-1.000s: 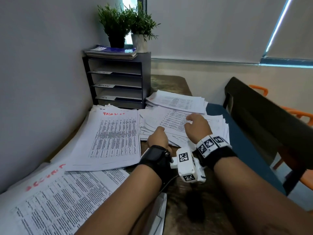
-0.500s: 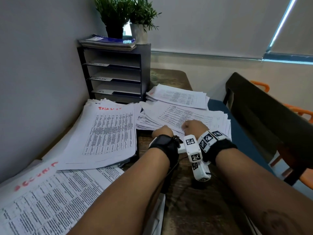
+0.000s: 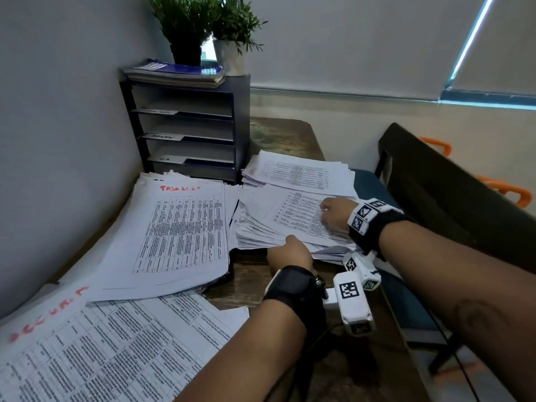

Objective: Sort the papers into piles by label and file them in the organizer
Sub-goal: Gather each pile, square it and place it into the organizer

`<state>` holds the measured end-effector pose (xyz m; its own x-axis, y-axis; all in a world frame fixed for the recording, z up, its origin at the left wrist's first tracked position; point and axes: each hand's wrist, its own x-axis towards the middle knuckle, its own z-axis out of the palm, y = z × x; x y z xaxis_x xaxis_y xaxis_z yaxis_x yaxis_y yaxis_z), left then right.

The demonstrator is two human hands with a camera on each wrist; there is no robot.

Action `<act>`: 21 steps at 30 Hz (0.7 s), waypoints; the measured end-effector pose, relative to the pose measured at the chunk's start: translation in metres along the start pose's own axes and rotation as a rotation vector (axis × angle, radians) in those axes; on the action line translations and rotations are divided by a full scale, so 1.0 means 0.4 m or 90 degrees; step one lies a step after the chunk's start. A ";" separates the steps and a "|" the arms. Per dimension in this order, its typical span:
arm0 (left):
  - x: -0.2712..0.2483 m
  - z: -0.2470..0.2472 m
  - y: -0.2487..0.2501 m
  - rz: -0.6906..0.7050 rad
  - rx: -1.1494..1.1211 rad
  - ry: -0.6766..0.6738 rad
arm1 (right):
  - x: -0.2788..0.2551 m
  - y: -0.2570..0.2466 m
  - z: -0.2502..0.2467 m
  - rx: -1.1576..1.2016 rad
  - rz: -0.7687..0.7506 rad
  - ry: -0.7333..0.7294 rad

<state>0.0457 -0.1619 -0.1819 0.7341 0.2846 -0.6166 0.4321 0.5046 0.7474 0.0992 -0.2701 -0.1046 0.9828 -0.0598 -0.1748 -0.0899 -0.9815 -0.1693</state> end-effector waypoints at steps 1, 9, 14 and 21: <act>-0.031 -0.010 0.029 -0.009 -0.032 -0.022 | 0.013 -0.005 -0.006 -0.008 -0.010 -0.009; -0.004 -0.011 0.100 -0.085 -0.112 -0.091 | 0.074 -0.022 -0.106 -0.008 -0.024 -0.043; -0.018 -0.007 0.089 -0.066 -0.151 -0.085 | 0.096 0.179 -0.131 0.159 0.218 0.084; -0.030 0.009 0.080 -0.027 -0.154 -0.051 | 0.061 0.302 -0.082 0.517 0.311 -0.022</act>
<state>0.0527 -0.1520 -0.1497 0.7611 0.1986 -0.6175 0.3327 0.6977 0.6344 0.1176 -0.3962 -0.0975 0.8029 -0.4113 -0.4314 -0.5872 -0.4215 -0.6910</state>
